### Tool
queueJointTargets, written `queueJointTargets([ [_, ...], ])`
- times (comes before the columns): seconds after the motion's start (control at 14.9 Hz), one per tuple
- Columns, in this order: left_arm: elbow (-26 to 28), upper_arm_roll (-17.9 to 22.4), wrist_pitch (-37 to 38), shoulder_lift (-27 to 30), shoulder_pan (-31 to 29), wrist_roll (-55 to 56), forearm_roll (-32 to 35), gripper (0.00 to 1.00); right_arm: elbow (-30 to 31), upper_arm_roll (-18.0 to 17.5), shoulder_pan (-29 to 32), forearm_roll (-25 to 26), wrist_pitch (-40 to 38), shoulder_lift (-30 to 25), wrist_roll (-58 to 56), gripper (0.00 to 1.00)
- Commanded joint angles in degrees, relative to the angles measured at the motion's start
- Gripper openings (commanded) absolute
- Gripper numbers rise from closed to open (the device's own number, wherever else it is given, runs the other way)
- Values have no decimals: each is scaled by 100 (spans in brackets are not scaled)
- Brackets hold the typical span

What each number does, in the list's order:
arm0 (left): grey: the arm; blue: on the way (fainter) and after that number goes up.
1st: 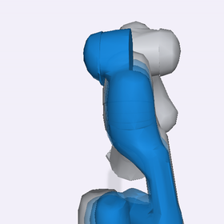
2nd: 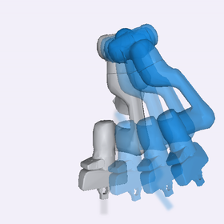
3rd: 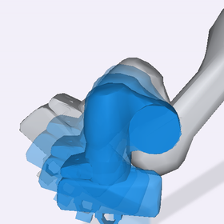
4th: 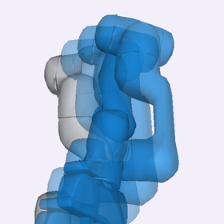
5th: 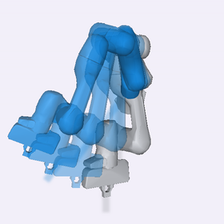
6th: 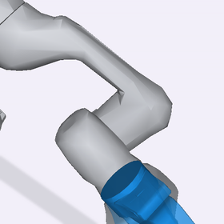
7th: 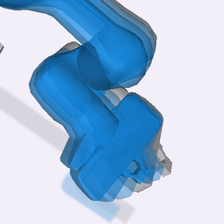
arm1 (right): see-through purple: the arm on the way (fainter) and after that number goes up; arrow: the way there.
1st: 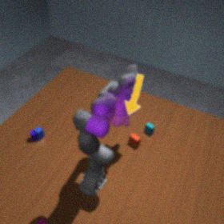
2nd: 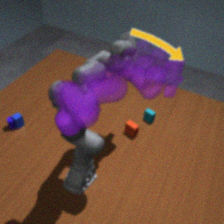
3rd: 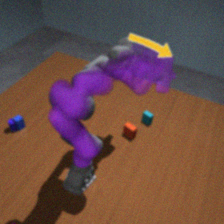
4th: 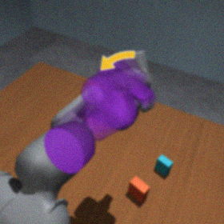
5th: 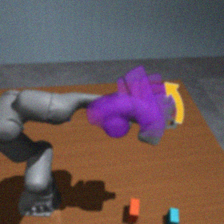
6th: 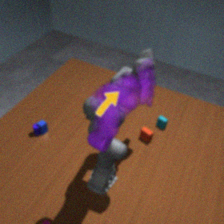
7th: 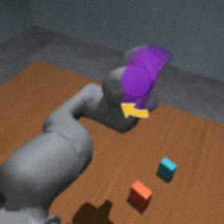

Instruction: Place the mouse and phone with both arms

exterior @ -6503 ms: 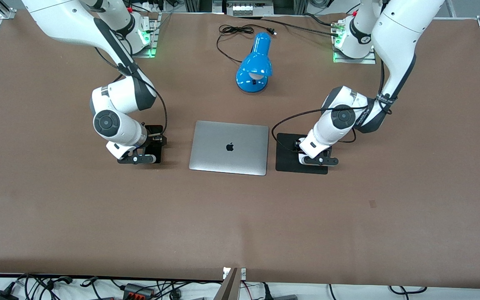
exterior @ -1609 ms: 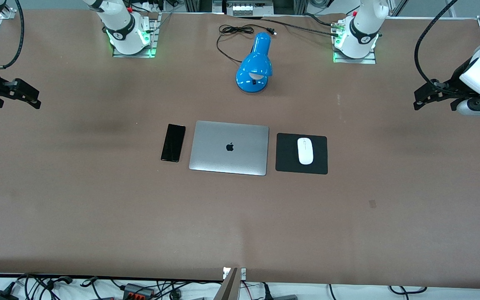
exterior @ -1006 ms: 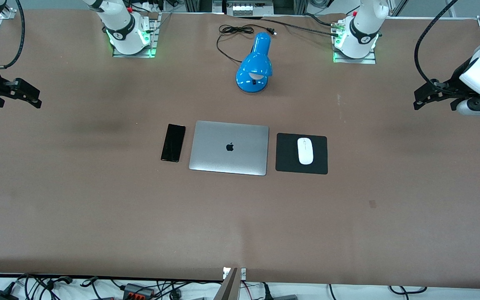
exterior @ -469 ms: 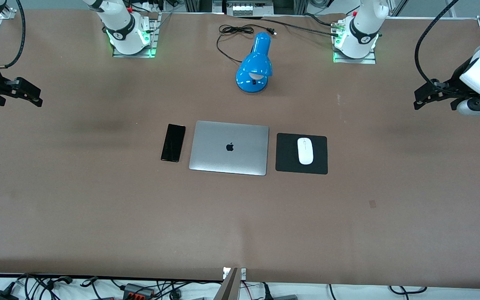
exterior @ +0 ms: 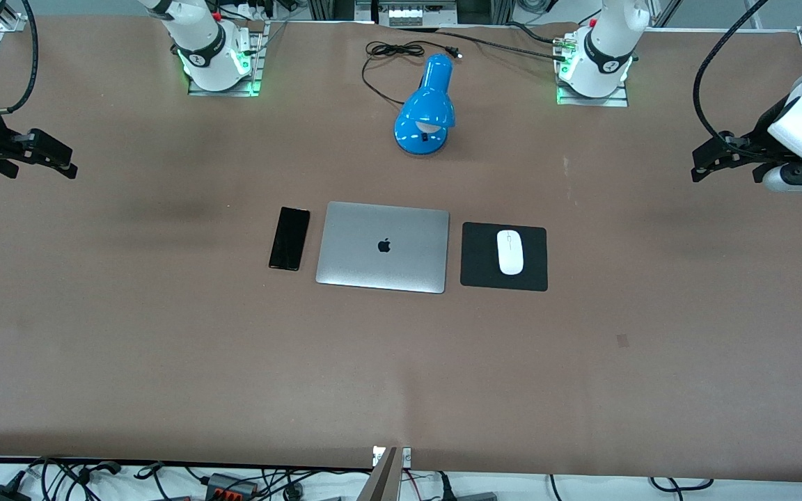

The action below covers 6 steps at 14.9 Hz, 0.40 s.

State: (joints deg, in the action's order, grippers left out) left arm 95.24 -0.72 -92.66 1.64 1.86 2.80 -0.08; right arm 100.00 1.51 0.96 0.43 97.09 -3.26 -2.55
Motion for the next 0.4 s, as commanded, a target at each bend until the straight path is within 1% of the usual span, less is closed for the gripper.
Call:
queueJointTargets([
  [0.0,-155,72,134,-85,25,-157,-10,100,-24,-1,1,9,-32,-17,-114,100],
  [0.34,-172,46,125,-93,43,-148,-10,100,-15,-10,1,54,-41,-25,-114,100],
])
